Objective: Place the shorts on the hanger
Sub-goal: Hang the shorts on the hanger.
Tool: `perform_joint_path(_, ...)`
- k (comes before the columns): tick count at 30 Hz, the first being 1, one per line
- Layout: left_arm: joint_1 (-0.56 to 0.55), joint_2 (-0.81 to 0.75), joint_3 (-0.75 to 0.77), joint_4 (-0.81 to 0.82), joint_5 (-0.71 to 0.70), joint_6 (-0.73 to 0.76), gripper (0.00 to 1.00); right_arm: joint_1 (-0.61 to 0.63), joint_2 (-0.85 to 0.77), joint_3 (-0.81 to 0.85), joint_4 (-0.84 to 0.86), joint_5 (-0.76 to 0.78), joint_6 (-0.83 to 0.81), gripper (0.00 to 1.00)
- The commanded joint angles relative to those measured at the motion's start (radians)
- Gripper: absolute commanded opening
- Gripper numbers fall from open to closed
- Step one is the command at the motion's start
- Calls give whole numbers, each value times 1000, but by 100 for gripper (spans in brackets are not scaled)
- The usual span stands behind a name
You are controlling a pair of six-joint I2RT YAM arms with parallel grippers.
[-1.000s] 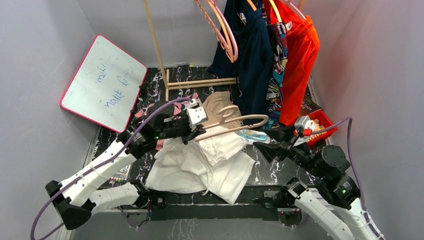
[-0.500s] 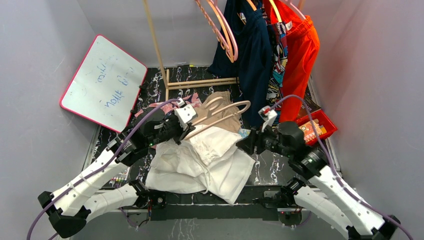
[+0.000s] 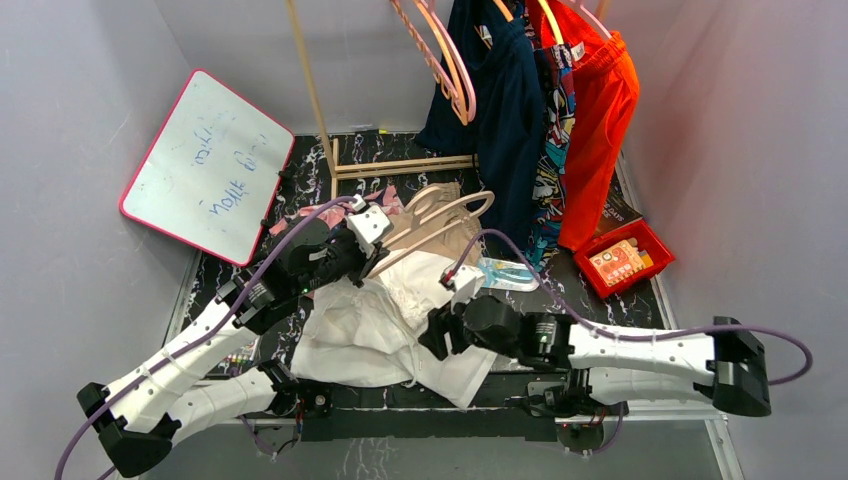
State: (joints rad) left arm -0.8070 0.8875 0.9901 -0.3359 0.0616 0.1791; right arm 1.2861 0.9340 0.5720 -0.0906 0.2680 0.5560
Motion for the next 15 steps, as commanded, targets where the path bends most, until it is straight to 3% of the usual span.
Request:
perform_joint_path(1,6,-31,-6,46,-11,-7,0,97,118,43,149,232,-14,72)
perform_joint_path(7,6,-34,-1,44,-6,-1,0,165,262,93,179,416,16,70)
perform_joint_path(15,6,-39,2,37,-2,0,0,208,365,146,205,506,21,64)
